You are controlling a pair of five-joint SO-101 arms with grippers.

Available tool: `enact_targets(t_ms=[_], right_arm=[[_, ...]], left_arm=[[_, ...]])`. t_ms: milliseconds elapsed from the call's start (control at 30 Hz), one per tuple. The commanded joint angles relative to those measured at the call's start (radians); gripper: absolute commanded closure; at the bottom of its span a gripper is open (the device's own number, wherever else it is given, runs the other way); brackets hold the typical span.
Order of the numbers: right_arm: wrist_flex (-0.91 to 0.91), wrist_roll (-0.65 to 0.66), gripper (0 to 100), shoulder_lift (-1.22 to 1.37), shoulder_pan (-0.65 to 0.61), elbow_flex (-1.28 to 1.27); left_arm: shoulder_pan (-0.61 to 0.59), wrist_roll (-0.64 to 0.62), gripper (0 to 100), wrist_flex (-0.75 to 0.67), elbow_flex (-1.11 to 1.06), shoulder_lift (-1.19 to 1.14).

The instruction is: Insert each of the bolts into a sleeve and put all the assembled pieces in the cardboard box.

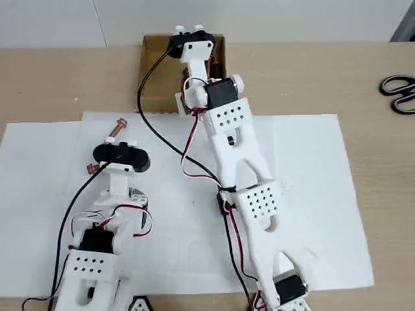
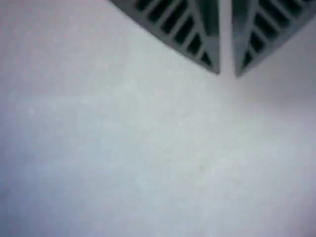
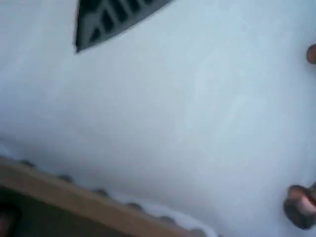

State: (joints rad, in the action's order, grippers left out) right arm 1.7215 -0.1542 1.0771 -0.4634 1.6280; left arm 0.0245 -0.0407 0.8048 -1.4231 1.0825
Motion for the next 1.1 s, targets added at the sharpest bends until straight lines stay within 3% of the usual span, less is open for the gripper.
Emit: enact_targets(t_ms=[0, 567, 1067], right_arm=[[0.013, -0.005, 90.1, -0.145, -0.002, -0.103], [0.001, -0.095, 90.2, -0.845, -0.002, -1.238], [-0.001, 0.075, 90.1, -0.949, -0.053, -1.55]], left_arm=[[-0.006, 0.006, 99, -0.023, 0.005, 0.009], [-0.006, 0.006, 99, -0.023, 0.005, 0.009], [-0.006, 0.006, 99, -0.023, 0.005, 0.009]])
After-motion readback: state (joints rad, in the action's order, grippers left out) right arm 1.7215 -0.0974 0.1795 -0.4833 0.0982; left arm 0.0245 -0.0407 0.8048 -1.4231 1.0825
